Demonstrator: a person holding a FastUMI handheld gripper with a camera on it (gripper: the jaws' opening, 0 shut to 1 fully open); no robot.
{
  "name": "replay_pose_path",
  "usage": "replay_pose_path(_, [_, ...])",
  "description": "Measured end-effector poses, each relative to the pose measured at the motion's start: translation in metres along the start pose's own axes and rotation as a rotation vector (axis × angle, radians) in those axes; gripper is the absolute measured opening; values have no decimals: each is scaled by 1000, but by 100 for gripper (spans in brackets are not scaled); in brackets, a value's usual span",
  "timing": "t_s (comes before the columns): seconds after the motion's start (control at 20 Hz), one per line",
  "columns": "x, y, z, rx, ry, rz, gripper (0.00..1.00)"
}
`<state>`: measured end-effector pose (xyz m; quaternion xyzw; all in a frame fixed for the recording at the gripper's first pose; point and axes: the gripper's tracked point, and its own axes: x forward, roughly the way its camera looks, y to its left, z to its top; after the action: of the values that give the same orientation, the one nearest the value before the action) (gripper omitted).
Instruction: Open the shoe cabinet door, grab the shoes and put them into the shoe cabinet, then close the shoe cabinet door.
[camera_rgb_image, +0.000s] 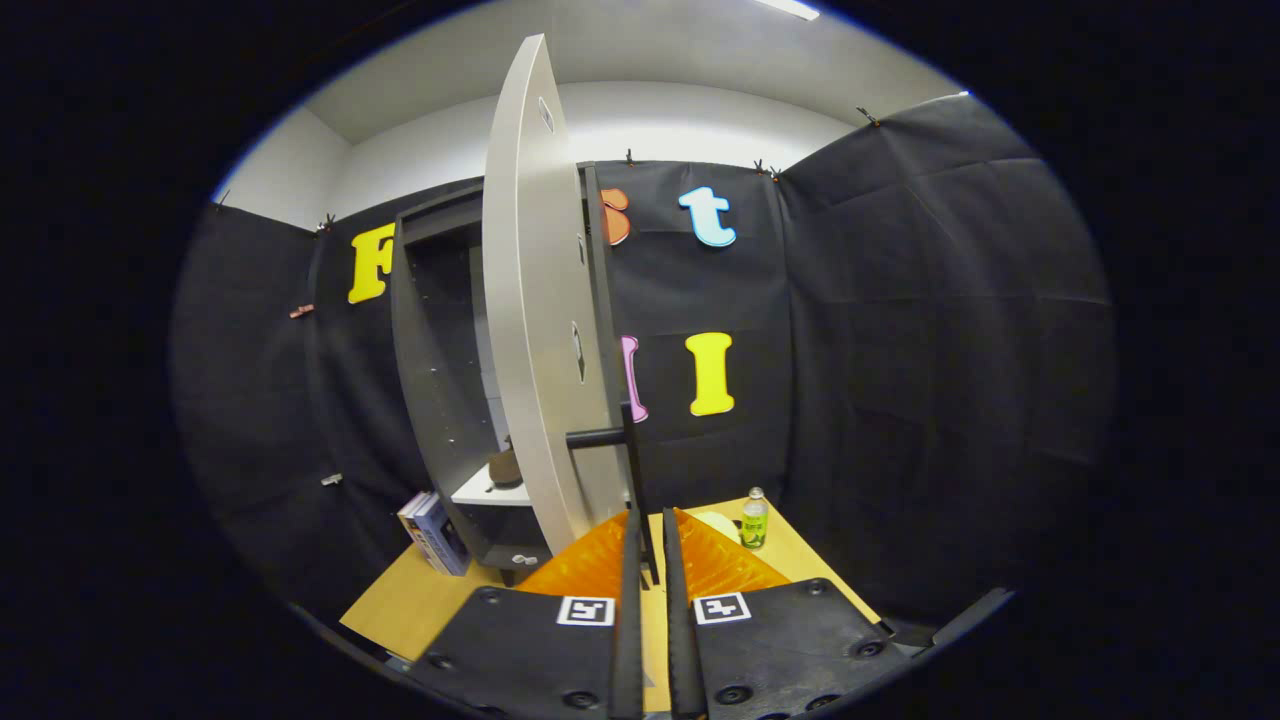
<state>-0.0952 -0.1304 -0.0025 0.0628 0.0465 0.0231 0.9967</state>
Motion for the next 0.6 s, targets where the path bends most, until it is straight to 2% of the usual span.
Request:
replay_pose_path(0.1, [-13,13,-3,-3,7,4,32])
replay_pose_path(0.2, [-30,27,-13,-7,19,-5,53])
replay_pose_path(0.35, [-38,67,-45,-63,89,42,85])
replay_pose_path(0.45, [-36,93,-68,-90,141,79,99])
replay_pose_path(0.6, [-27,141,-112,-56,242,165,99])
